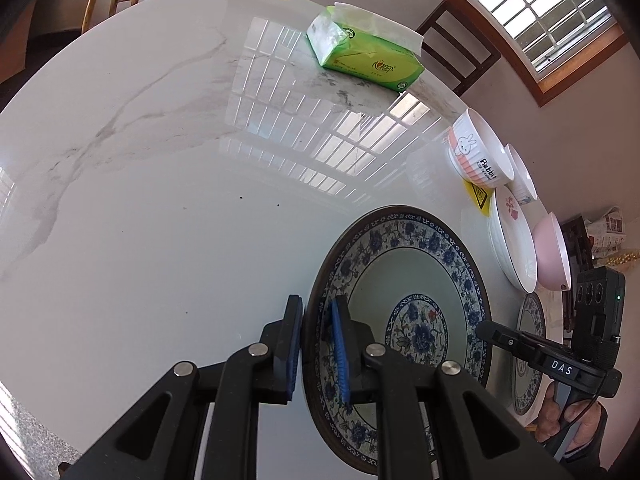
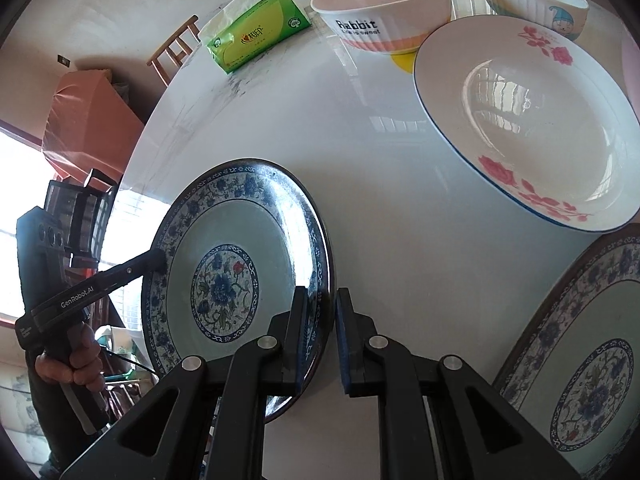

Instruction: Organize plates and bowls

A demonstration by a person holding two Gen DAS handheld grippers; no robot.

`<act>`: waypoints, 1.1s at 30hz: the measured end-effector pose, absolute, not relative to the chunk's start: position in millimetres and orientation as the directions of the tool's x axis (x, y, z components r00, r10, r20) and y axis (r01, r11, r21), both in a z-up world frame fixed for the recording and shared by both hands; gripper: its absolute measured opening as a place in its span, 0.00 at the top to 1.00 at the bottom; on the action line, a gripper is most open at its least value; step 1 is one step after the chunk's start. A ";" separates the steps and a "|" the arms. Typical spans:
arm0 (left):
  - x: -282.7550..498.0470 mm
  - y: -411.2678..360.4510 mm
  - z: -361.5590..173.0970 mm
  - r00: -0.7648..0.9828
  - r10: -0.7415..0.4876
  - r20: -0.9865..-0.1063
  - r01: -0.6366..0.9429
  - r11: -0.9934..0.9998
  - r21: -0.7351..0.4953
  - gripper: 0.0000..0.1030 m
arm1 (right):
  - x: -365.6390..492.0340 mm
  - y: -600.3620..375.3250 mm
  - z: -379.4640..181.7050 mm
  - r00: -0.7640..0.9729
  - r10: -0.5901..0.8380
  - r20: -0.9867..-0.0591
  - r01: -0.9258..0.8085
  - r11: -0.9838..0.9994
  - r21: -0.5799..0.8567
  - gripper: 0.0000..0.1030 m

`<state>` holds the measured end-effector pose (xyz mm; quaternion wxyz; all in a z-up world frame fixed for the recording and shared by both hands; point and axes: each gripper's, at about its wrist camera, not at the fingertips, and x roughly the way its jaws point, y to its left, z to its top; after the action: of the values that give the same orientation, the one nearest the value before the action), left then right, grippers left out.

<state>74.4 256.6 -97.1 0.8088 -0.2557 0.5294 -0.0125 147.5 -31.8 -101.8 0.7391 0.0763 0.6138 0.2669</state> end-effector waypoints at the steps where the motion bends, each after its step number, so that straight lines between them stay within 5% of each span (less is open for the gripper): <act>1: 73.8 258.3 -97.8 0.440 -0.290 -0.850 -0.253 0.868 -0.427 0.85 | 147.3 -29.7 -102.2 0.103 0.490 -0.866 -0.301 0.845 0.442 0.87; 33: 61.5 276.3 -73.5 0.489 -0.221 -0.844 -0.294 0.869 -0.398 0.74 | 141.9 -59.2 -83.9 0.144 0.533 -0.834 -0.249 0.835 0.491 0.77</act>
<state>61.5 276.3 -73.5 0.8243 -0.2549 0.5051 0.0220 141.9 -59.2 -83.9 0.7468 0.1186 0.5997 0.2618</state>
